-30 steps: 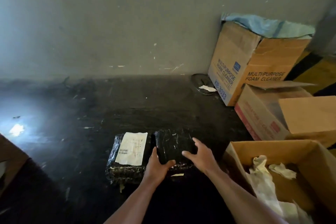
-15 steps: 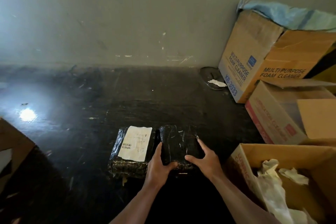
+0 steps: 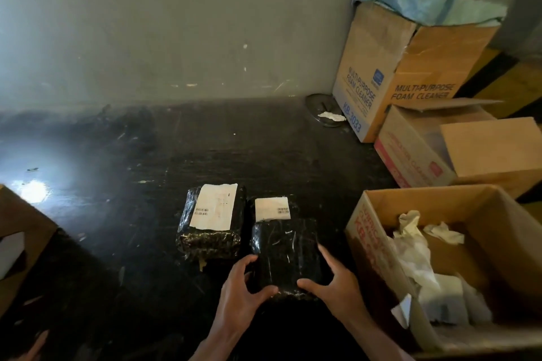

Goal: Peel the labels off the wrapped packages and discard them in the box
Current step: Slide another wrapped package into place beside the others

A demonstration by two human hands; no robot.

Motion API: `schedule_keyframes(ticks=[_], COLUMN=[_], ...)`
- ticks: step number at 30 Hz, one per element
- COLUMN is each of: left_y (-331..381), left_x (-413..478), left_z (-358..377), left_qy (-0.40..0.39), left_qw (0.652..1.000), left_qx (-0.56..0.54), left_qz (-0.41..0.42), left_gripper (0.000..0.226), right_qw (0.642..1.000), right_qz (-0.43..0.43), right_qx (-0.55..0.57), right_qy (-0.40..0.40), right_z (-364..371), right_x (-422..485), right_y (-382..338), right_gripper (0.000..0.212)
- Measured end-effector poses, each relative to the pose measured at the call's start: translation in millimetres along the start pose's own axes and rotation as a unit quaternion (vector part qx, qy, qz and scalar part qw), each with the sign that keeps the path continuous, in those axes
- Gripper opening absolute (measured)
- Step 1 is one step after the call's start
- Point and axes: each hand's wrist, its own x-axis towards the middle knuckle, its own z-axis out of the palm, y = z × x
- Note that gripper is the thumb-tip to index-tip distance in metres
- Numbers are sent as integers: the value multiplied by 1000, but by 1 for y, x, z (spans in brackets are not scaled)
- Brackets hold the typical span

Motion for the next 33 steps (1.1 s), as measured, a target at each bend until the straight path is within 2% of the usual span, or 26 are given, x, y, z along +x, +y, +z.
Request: schedule_keyframes(ticks=[4, 15, 33], left_y=[-13, -48, -56], left_x=[-16, -49, -47], left_z=[3, 10, 5], left_qy=[9, 1, -31], left_qw=[1000, 999, 998], left_qx=[10, 25, 33], left_qz=[-5, -30, -49], left_gripper=[85, 84, 80], right_qw=[1000, 999, 999], right_qz=[12, 32, 34], right_qx=[0, -24, -36], right_qy=[10, 9, 8], right_z=[9, 28, 41], right_x=[-16, -49, -47], right_y=[9, 36, 47], right_gripper=[105, 99, 95])
